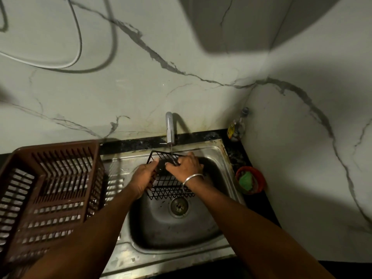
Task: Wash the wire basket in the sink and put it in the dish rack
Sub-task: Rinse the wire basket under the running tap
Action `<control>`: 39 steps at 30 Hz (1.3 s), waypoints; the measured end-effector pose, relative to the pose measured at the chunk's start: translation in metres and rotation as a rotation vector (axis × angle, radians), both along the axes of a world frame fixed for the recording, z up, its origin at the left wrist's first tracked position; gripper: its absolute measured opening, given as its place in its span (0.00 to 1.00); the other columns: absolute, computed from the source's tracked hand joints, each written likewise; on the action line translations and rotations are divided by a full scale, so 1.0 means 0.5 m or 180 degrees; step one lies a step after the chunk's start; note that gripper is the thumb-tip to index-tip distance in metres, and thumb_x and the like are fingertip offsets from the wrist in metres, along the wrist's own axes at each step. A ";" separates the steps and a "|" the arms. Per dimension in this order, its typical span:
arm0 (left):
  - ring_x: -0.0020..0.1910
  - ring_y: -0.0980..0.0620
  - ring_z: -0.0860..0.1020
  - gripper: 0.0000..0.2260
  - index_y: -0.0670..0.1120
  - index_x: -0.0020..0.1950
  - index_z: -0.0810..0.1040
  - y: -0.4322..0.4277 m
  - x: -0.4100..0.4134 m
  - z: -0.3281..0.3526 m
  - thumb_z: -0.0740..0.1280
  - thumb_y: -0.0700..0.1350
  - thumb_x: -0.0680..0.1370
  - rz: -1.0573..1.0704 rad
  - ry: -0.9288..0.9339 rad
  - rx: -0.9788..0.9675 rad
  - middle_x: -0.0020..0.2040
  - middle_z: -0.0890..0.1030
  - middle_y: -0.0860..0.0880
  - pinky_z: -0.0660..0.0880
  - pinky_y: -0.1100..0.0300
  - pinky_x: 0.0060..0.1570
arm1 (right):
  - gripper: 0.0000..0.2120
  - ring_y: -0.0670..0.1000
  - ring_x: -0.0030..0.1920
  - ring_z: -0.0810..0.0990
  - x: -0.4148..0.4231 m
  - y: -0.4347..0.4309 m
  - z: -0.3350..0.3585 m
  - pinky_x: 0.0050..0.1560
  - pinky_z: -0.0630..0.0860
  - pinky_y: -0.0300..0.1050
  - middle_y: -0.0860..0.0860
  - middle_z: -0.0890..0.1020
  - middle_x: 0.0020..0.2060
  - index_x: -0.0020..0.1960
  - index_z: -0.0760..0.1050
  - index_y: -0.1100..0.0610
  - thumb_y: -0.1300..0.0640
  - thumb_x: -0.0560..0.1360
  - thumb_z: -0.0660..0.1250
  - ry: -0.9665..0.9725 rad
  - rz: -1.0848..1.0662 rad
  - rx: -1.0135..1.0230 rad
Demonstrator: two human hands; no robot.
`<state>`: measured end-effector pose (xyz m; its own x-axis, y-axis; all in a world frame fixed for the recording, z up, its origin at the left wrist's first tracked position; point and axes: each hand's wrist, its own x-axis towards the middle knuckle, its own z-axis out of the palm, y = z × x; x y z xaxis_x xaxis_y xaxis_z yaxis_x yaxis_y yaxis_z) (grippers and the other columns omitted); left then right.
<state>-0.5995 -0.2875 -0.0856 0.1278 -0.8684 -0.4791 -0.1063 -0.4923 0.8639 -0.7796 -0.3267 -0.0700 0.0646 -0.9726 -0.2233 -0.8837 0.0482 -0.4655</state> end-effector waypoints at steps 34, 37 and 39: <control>0.54 0.44 0.85 0.09 0.46 0.59 0.85 -0.029 -0.052 -0.047 0.71 0.47 0.82 0.0651 0.0051 0.0175 0.52 0.88 0.45 0.83 0.44 0.58 | 0.36 0.58 0.83 0.48 0.058 0.017 -0.010 0.82 0.44 0.58 0.55 0.56 0.83 0.84 0.54 0.53 0.39 0.80 0.37 0.0521 0.1507 -0.0966; 0.52 0.40 0.87 0.18 0.45 0.56 0.88 -0.038 -0.021 -0.083 0.78 0.53 0.70 0.0706 0.0201 0.0110 0.49 0.89 0.45 0.82 0.40 0.58 | 0.32 0.60 0.83 0.50 -0.001 -0.022 -0.016 0.81 0.48 0.61 0.57 0.56 0.82 0.84 0.52 0.50 0.38 0.83 0.42 0.0660 0.1220 -0.0884; 0.50 0.39 0.87 0.18 0.47 0.52 0.88 -0.063 0.009 -0.161 0.77 0.53 0.66 0.0762 0.0149 0.0204 0.46 0.89 0.45 0.82 0.35 0.58 | 0.32 0.61 0.83 0.46 -0.022 -0.031 -0.024 0.81 0.48 0.62 0.61 0.53 0.83 0.84 0.49 0.53 0.39 0.84 0.43 0.0825 0.0700 -0.0574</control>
<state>-0.5948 -0.3192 -0.1661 0.3026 -0.7837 -0.5425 0.0592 -0.5526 0.8313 -0.7906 -0.3423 -0.0818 0.2400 -0.9669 -0.0862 -0.9533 -0.2179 -0.2090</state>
